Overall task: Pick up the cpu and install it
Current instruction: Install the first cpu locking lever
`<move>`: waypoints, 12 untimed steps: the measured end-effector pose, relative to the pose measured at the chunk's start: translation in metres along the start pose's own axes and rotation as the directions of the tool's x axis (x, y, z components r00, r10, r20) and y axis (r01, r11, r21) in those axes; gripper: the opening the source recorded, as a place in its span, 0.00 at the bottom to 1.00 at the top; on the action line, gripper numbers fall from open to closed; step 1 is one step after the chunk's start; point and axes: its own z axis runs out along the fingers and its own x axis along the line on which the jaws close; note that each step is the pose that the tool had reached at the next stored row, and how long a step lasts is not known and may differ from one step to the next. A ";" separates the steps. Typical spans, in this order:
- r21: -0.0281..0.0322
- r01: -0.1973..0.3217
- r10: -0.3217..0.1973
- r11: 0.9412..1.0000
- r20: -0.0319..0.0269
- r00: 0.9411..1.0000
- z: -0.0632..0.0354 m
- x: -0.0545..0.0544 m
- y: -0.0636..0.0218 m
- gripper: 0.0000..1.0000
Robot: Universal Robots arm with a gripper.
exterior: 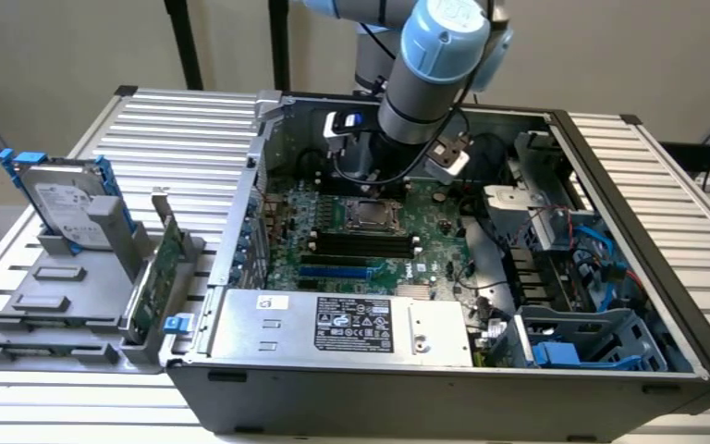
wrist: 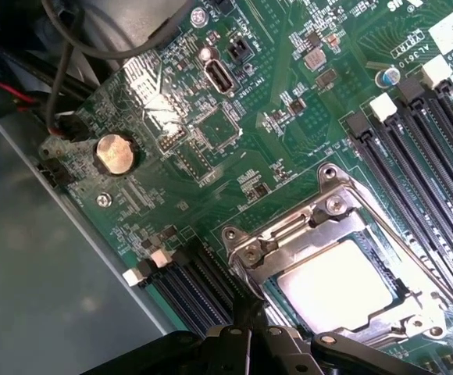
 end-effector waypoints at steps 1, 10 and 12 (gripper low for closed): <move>0.001 0.001 -0.001 1.000 -0.001 1.000 -0.0001 0.001 0.0011 0.11; 0.009 0.012 -0.012 1.000 -0.005 1.000 -0.0023 -0.001 0.0062 0.11; 0.013 0.017 -0.017 1.000 -0.008 1.000 -0.0020 -0.001 0.0068 0.11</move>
